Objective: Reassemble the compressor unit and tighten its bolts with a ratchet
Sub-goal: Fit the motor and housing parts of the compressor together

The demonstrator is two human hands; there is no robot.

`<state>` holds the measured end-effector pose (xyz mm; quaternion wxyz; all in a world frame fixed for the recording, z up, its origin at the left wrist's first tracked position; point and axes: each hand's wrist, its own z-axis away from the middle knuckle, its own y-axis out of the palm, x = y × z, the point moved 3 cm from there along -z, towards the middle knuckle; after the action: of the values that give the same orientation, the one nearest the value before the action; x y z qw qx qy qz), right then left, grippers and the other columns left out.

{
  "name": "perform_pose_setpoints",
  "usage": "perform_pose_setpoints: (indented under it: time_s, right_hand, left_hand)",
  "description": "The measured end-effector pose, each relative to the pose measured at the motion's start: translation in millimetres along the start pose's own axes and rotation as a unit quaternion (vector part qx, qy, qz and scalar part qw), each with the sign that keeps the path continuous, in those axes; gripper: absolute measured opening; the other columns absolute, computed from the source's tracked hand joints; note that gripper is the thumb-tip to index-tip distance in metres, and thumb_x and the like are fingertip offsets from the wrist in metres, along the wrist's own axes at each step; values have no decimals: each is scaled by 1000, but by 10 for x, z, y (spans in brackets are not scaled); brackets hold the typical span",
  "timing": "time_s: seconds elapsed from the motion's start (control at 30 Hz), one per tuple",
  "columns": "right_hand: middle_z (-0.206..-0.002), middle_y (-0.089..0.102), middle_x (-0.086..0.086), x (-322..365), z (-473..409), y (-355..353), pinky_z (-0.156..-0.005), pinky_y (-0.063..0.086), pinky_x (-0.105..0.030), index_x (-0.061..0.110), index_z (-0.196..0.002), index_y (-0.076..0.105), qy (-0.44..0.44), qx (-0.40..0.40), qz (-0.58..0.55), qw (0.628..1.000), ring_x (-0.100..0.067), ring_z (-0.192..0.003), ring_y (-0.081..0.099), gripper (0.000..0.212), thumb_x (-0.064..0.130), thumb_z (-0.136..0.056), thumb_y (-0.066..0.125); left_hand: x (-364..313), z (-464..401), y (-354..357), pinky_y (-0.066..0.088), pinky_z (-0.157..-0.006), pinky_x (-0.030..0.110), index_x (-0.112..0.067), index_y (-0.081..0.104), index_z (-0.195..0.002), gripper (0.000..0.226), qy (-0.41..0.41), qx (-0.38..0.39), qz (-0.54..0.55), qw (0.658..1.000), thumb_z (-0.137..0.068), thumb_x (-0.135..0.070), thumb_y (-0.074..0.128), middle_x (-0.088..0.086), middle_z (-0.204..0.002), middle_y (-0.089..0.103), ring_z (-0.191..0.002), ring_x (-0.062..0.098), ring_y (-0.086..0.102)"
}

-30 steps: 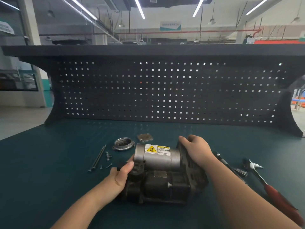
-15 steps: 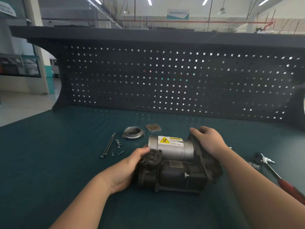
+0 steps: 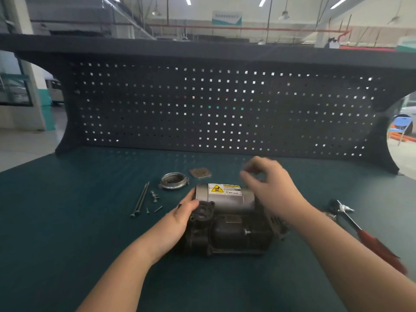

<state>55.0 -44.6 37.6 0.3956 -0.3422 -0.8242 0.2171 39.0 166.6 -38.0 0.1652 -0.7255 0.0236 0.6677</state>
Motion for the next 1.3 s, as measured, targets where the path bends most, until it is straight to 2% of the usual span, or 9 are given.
perform_pose_setpoints:
  time_s: [0.1,0.2,0.3,0.47,0.77,0.9,1.07,1.2,1.3]
  right_hand:
    - [-89,61,25,282,307,111,-86,36,-20,46,-88,64,-56,134,-20,989,2,-96,46,27,66,-72,55]
    - [-90,61,30,278,454,209,-90,38,-16,43,-103,70,-31,188,-45,981,3,-101,51,33,48,-72,77]
    - [-89,62,37,211,463,217,-78,37,0,52,-98,66,-14,178,-87,980,13,-92,56,41,24,-73,83]
    - [-80,68,14,166,447,268,-72,42,-5,48,-101,56,11,172,-82,982,7,-78,61,49,20,-72,83]
    - [-76,68,14,137,439,286,-64,39,-4,37,-87,59,44,164,-82,982,9,-74,59,36,22,-69,86]
    - [-76,69,15,122,445,270,-62,39,-3,37,-85,59,54,159,-90,982,11,-74,58,35,23,-69,86]
    - [-77,69,15,133,455,278,-61,39,-4,37,-86,60,56,162,-91,981,10,-73,58,34,23,-69,86]
    - [-79,69,13,131,461,263,-61,39,-5,36,-87,60,57,161,-88,981,8,-74,59,34,23,-69,86]
    - [-80,68,14,135,467,268,-61,38,-3,35,-88,60,52,159,-86,982,12,-74,57,34,22,-70,85]
  left_hand:
    - [8,16,18,20,-121,40,-64,32,-137,40,0,-9,18,1000,-100,-50,36,-23,-145,43,-138,4,36]
    - [17,35,8,30,-115,33,-43,36,-146,49,6,-81,3,997,-98,-46,45,-10,-145,47,-132,8,44]
    - [-99,151,-55,38,-89,15,-39,50,-116,31,116,-195,-111,967,-87,-44,63,-13,-120,53,-111,-1,52]
    - [-222,216,87,40,-85,12,-40,52,-110,37,197,-139,-338,910,-79,-57,62,-27,-108,37,-101,-5,50]
    - [-182,209,182,28,-87,2,-19,65,-108,32,261,-218,-315,886,-84,-39,69,-18,-96,38,-95,1,40]
    - [-208,246,220,34,-77,10,-17,65,-109,42,267,-233,-351,867,-84,-49,57,-14,-87,35,-88,6,40]
    - [-282,293,199,35,-66,24,-6,70,-102,32,277,-254,-402,835,-82,-31,76,0,-80,45,-76,14,48]
    - [-277,278,208,32,-66,20,-8,70,-103,32,253,-249,-390,850,-83,-33,74,-5,-81,43,-75,11,46]
    - [-261,257,150,36,-73,15,-18,70,-107,30,217,-206,-306,904,-84,-37,71,-9,-87,45,-85,4,50]
